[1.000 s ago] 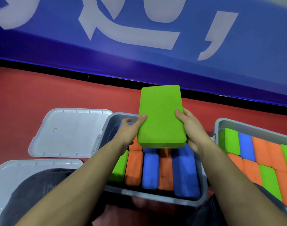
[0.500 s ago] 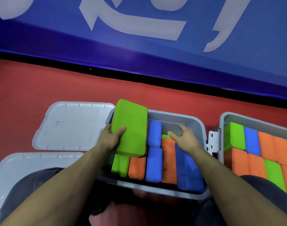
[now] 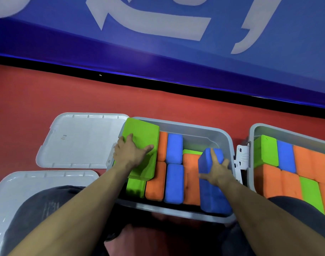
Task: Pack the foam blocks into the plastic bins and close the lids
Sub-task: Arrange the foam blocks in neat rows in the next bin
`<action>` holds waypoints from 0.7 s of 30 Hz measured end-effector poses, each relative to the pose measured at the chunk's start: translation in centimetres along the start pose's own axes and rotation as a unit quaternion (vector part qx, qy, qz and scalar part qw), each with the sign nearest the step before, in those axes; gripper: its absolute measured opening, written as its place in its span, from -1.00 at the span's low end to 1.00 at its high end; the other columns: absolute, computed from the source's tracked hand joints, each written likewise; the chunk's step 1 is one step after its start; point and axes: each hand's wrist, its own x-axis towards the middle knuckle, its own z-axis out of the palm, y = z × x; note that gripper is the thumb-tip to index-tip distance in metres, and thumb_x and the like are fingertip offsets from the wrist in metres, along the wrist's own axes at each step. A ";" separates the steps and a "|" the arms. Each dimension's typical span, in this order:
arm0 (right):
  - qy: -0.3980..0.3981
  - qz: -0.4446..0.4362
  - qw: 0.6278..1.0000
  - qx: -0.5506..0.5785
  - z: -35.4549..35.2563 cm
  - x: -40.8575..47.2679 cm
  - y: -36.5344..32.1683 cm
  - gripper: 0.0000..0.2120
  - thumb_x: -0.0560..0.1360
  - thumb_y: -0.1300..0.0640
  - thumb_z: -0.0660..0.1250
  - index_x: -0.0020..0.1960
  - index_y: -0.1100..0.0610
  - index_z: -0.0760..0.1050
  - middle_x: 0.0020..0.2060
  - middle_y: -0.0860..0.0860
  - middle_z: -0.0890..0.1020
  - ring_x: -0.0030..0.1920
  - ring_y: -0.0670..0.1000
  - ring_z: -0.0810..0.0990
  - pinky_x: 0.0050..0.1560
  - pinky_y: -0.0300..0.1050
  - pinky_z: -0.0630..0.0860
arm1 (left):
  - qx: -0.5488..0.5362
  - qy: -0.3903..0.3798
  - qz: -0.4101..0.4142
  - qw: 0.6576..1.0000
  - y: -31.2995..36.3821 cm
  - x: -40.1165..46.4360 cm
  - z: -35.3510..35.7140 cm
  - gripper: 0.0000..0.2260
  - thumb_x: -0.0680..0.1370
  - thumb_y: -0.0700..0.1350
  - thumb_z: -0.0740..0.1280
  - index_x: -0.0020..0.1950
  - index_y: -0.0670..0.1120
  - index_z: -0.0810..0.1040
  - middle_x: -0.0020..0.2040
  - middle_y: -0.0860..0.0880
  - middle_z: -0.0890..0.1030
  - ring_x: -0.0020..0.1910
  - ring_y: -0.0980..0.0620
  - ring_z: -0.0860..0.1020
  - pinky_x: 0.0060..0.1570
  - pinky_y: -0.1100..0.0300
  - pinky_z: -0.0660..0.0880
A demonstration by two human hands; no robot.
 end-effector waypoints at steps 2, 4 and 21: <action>0.022 -0.008 1.000 -0.016 0.1 0.1 0.1 0.09 0.47 -0.12 0.50 0.57 -0.33 -0.34 0.50 0.17 0.04 0.16 0.29 0.55 0.19 0.20 0.56 | 0.039 0.008 -0.010 0.999 0.5 -0.5 0.1 -0.04 0.37 0.45 0.39 0.62 0.01 0.17 0.62 -0.17 0.09 0.60 -0.20 0.09 0.53 -0.17 0.12; 0.048 -0.014 0.999 0.007 -0.3 -0.1 -0.4 0.01 0.50 -0.11 0.47 0.60 -0.29 -0.26 0.48 0.16 0.11 0.13 0.28 0.57 0.16 0.20 0.57 | 0.056 0.023 -0.014 0.998 0.6 -0.7 0.1 -0.05 0.38 0.46 0.37 0.61 0.00 0.17 0.63 -0.17 0.07 0.61 -0.18 0.04 0.54 -0.15 0.06; 0.143 -0.149 0.814 0.544 -6.1 -3.5 -7.3 -0.20 0.32 -0.41 0.47 0.46 -0.11 0.42 0.35 -0.09 0.56 0.28 -0.03 0.60 0.28 0.15 0.57 | -0.288 -0.178 0.030 0.940 4.6 -2.4 1.1 -0.09 0.41 0.36 0.45 0.59 -0.09 0.24 0.44 -0.08 0.46 0.35 -0.03 0.52 0.38 0.05 0.41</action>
